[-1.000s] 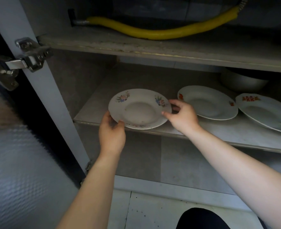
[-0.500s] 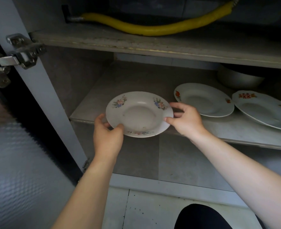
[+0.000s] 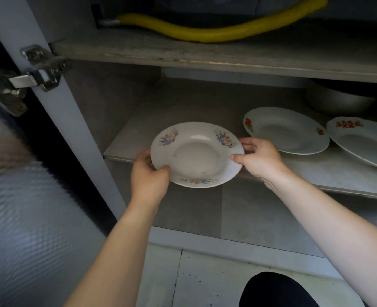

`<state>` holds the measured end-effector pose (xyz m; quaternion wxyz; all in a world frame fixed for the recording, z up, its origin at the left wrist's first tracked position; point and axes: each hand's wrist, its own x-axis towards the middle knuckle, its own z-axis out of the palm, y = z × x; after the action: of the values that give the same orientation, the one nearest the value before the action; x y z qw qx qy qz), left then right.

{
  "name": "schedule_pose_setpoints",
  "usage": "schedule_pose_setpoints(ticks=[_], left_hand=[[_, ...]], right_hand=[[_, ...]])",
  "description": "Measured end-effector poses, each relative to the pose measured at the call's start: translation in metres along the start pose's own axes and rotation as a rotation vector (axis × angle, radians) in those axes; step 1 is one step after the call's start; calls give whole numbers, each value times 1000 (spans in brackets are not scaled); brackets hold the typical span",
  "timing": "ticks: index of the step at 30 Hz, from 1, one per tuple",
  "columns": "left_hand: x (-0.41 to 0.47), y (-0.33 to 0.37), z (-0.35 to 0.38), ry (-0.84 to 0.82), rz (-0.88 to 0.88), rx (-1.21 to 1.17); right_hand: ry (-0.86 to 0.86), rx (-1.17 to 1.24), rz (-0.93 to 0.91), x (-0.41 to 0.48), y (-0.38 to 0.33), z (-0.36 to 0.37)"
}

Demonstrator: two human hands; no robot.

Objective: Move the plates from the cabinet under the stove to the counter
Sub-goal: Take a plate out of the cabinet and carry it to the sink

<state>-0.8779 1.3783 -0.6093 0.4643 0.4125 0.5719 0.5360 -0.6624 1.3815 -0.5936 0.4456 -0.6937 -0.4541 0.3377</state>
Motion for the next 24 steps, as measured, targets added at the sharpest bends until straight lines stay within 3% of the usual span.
schedule_pose_setpoints(ticks=[24], left_hand=[[-60, 30, -58, -21, 4, 314]], right_hand=[[-11, 163, -2, -89, -3, -10]])
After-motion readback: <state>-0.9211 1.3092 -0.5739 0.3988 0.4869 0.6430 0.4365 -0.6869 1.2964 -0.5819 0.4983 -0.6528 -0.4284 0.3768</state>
